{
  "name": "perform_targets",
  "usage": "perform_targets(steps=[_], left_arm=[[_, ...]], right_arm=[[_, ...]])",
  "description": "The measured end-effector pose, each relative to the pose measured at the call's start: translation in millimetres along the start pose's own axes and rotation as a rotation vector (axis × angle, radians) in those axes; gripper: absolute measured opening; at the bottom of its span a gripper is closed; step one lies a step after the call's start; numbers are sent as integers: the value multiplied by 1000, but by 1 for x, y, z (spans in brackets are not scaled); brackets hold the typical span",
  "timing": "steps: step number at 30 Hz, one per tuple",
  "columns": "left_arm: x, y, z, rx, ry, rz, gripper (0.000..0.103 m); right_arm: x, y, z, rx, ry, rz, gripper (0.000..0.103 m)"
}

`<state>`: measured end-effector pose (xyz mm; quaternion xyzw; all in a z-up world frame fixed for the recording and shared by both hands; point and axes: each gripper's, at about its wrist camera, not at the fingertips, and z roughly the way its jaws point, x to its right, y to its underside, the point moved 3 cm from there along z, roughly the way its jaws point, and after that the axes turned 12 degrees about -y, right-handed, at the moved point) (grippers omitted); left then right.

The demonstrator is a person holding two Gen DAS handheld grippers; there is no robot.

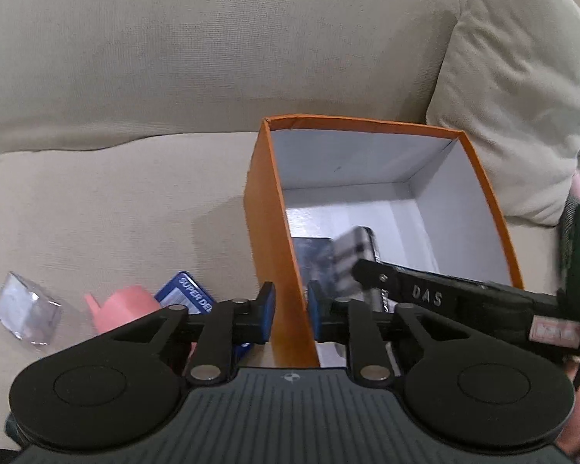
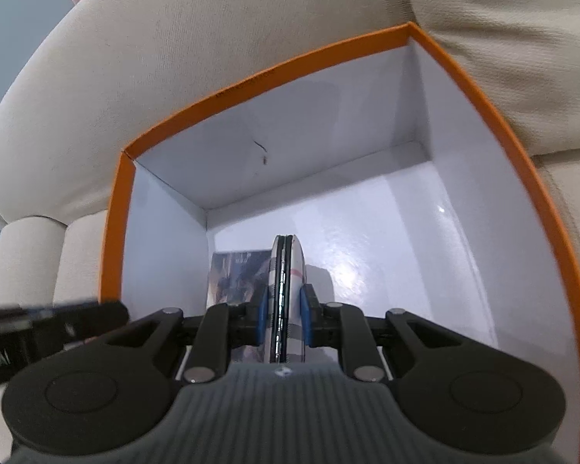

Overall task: Organize rigid objects
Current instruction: 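Release the photo card box with the left tool while the right tool lowers the plaid case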

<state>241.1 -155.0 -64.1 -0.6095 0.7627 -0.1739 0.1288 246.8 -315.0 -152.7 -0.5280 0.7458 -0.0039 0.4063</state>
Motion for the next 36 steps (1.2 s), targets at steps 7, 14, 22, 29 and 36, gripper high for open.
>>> perform_targets(steps=[7, 14, 22, 29, 36], left_arm=[[1, -1, 0, 6, 22, -8, 12], [-1, 0, 1, 11, 34, -23, 12], [-2, 1, 0, 13, 41, -33, 12], [-5, 2, -1, 14, 56, -51, 12], [-6, 2, 0, 11, 61, -53, 12]], right_arm=[[12, -12, 6, -50, 0, -11, 20], [9, -14, 13, -105, 121, -157, 26], [-6, -13, 18, -154, 194, -302, 37], [-35, 21, 12, -285, 20, -373, 28], [-42, 40, 42, -345, 87, -405, 16]])
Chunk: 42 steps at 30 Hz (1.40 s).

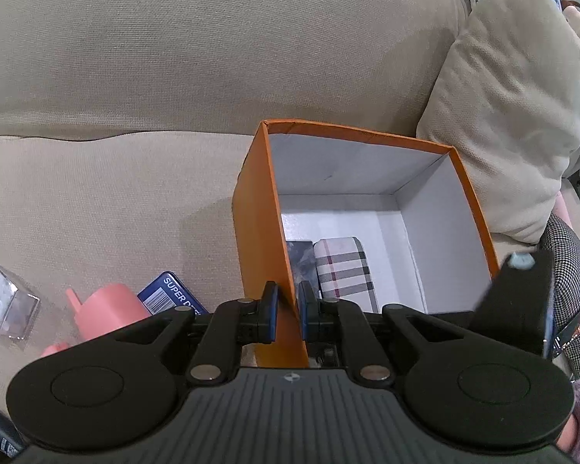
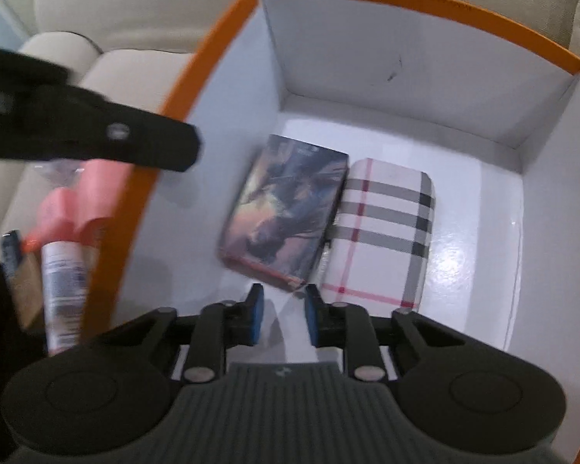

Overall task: Organize rigid objects
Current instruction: 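Release the photo card box with the left tool while the right tool lowers the plaid case, then open the right tool and withdraw both tools back to the pile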

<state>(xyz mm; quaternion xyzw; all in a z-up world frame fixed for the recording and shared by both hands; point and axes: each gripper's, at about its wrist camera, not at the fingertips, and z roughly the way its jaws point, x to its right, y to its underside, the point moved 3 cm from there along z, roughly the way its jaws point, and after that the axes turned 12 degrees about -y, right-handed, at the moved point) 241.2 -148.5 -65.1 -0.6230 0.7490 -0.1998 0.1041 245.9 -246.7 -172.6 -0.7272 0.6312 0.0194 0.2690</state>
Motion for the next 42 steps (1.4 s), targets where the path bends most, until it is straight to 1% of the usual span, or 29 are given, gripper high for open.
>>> perform_targets(steps=[4, 8, 12, 15, 17, 19, 21, 22, 24, 26, 29, 31, 32, 38, 42], left_arm=[[1, 0, 0, 2, 2, -1, 12], [0, 0, 0, 0, 7, -10, 12], [-1, -1, 0, -4, 12, -13, 12], [-2, 0, 0, -4, 13, -14, 12], [-2, -1, 0, -4, 13, -16, 12], [-2, 0, -1, -4, 16, -20, 12], [-3, 0, -1, -4, 19, -22, 12], [-3, 0, -1, -3, 20, -24, 12], [-4, -1, -1, -3, 21, -27, 12], [-3, -1, -2, -3, 21, -31, 12], [-3, -1, -2, -2, 21, -32, 12], [-3, -1, -2, -3, 23, -32, 11], [-3, 0, -3, -3, 23, -31, 11], [-5, -1, -3, -6, 28, -35, 11], [-4, -1, -3, -8, 29, -36, 11]], right_arm=[[8, -15, -4, 55, 2, 36, 15], [13, -30, -5, 88, 8, 59, 15], [19, -34, -3, 107, 12, 83, 15], [18, -27, -10, 116, 6, 71, 16], [18, -21, -20, 127, 1, 65, 20], [21, -15, -29, 131, 18, 56, 26], [23, -5, -38, 118, 63, 36, 43], [22, 0, -40, 107, 86, 19, 47], [24, 10, -43, 63, 131, -15, 60], [27, 22, -41, 15, 160, -45, 64], [32, 30, -30, -49, 171, -72, 64], [34, 32, -21, -66, 164, -88, 63], [33, 30, -16, -68, 170, -94, 59], [31, 13, 2, -65, 188, -119, 49], [33, 4, 0, -54, 184, -180, 50]])
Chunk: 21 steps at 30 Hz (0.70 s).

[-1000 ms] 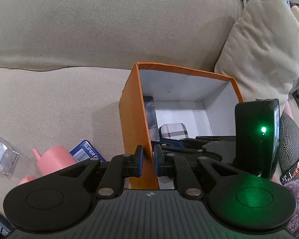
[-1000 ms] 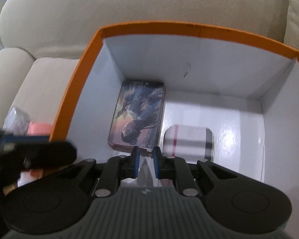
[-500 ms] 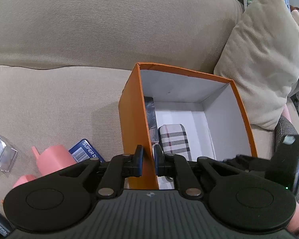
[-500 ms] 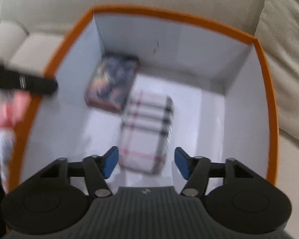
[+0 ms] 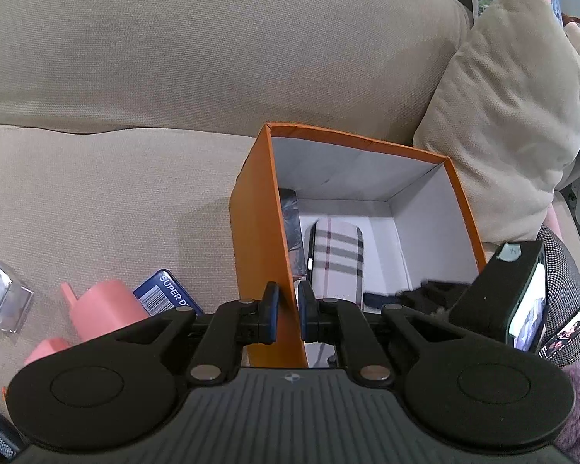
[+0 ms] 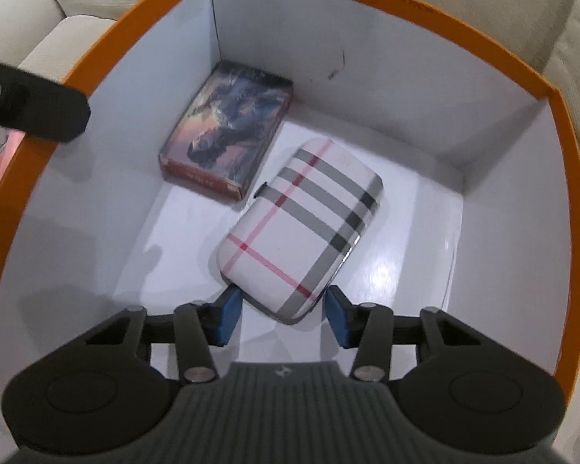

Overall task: Organize rigid objects
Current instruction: 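Open the right tool and withdraw both tools back to the pile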

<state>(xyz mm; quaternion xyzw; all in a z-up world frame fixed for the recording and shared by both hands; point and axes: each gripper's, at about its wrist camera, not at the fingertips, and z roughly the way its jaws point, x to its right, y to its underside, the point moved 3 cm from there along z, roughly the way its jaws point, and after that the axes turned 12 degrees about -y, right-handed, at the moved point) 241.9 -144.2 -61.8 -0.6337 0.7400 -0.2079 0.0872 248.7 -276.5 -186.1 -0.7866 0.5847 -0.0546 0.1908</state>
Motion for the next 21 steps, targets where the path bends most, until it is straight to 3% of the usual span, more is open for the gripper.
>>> perform_targets(steps=[5, 14, 16, 18, 21], left_arm=[[0, 0, 0, 0, 1, -4, 11], [2, 0, 1, -3, -1, -7, 11], [2, 0, 0, -3, 0, -8, 11], [0, 0, -1, 1, 2, -8, 11], [-1, -2, -2, 6, 3, -11, 11]], right_arm=[[-2, -9, 1, -4, 61, -189, 50], [-19, -10, 4, -40, 89, -580, 46], [-18, -11, 4, -71, 102, -590, 48], [-12, -15, -3, -75, 60, -543, 59], [6, -27, -18, -55, -28, -385, 56]])
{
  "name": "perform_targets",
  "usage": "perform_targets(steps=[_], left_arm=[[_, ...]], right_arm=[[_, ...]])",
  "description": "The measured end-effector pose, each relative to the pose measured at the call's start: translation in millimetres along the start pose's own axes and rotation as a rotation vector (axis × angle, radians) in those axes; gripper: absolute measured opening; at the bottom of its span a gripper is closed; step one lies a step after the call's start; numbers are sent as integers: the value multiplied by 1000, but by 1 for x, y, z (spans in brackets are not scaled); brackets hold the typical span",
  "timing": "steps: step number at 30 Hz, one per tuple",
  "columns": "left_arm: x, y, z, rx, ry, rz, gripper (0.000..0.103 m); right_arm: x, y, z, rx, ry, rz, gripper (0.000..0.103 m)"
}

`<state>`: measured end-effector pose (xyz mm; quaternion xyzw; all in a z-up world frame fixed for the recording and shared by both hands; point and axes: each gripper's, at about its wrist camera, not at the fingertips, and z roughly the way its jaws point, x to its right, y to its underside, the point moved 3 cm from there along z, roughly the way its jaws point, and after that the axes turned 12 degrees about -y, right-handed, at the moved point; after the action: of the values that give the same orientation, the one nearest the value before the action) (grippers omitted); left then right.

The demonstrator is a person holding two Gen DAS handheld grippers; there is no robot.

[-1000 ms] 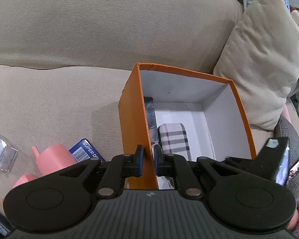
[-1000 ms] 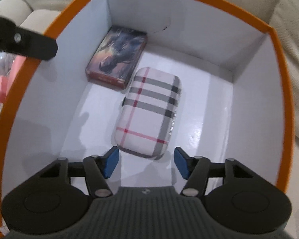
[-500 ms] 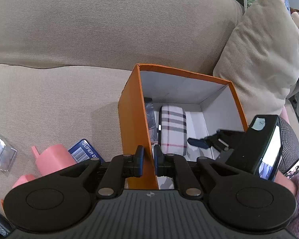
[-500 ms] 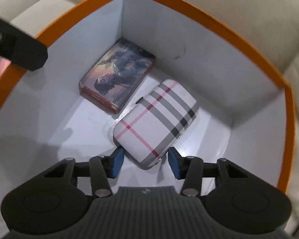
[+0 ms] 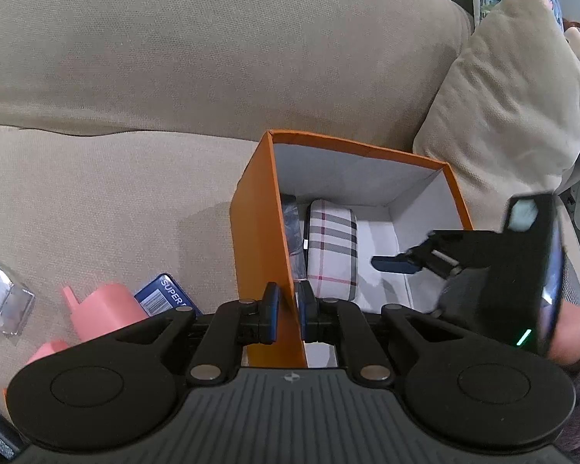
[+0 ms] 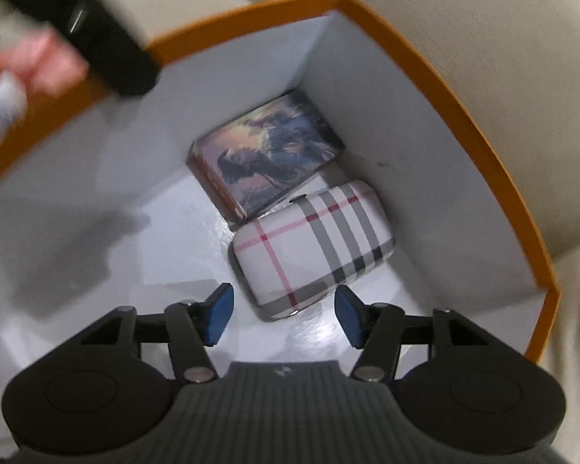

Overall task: Organize rigid objects
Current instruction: 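Open the right tool and withdraw both tools back to the pile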

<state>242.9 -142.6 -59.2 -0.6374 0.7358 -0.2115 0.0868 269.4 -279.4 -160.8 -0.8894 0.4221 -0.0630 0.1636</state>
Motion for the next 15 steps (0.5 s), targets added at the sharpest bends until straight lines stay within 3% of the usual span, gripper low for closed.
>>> perform_targets(steps=[1, 2, 3, 6, 8, 15], left_arm=[[0, -1, 0, 1, 0, 0, 11], [0, -1, -1, 2, 2, 0, 11], [1, -2, -1, 2, 3, -1, 11], [3, -2, -1, 4, -3, 2, 11], [3, -2, -2, 4, -2, 3, 11], [2, -2, -3, 5, -1, 10, 10]], right_arm=[[8, -1, -6, 19, -12, 52, 53], [16, -2, -9, 32, -10, 79, 43], [22, -4, -13, 37, 13, 90, 31], [25, -5, -10, 8, 133, 43, 18], [24, -6, -1, -34, 181, 14, 13], [30, -17, 31, -69, 204, -24, 5]])
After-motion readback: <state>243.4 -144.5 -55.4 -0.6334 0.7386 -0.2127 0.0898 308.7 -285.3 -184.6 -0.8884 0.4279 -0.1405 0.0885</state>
